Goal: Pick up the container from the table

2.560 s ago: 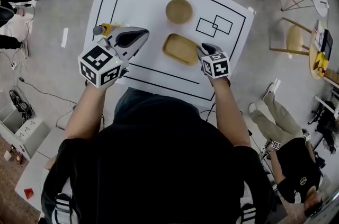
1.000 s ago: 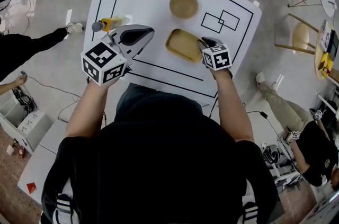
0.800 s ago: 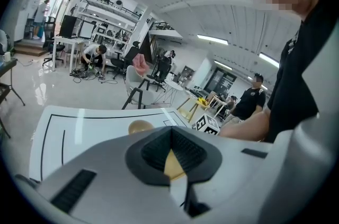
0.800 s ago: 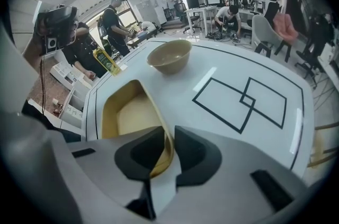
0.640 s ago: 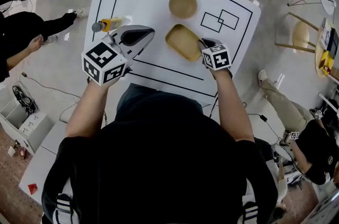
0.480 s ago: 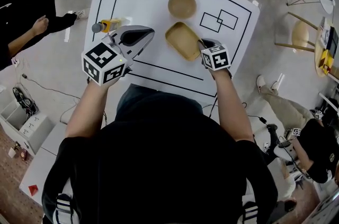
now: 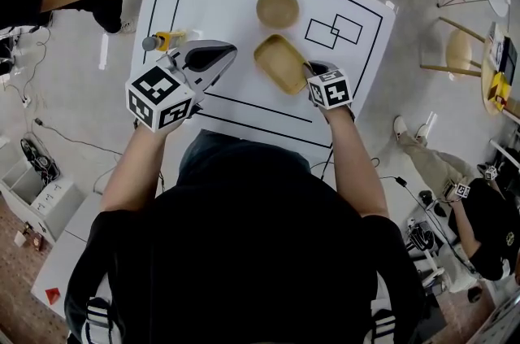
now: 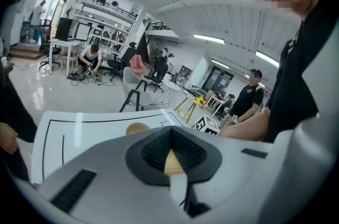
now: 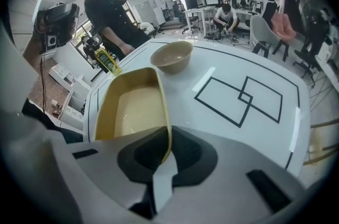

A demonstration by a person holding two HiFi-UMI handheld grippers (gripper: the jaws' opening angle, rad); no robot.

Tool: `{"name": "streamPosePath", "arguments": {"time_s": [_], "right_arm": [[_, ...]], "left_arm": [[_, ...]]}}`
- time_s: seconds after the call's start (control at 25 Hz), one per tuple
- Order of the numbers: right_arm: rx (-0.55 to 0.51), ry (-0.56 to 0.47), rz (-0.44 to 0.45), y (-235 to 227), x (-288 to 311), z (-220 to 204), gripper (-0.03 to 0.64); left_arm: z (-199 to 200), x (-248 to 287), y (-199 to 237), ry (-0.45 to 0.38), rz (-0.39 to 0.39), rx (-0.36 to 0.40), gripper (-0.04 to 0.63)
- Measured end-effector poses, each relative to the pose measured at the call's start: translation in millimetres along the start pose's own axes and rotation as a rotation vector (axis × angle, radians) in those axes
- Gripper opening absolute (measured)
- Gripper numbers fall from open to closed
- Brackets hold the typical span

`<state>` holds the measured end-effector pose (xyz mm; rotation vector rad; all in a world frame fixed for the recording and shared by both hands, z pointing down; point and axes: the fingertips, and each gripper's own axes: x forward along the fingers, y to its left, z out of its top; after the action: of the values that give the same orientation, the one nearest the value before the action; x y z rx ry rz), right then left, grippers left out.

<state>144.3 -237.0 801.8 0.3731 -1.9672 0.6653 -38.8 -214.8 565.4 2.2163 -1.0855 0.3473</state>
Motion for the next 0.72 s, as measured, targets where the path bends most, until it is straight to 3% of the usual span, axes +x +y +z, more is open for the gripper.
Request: {"name": "streamPosePath", "arguments": {"time_s": [0.72], "right_arm": [[-0.012, -0.018, -0.029, 9.9, -21.1, 3.2, 0.017]], "left_arm": [[11.9, -16.6, -14.4, -0.027, -0.01, 0.05, 0.008]]}}
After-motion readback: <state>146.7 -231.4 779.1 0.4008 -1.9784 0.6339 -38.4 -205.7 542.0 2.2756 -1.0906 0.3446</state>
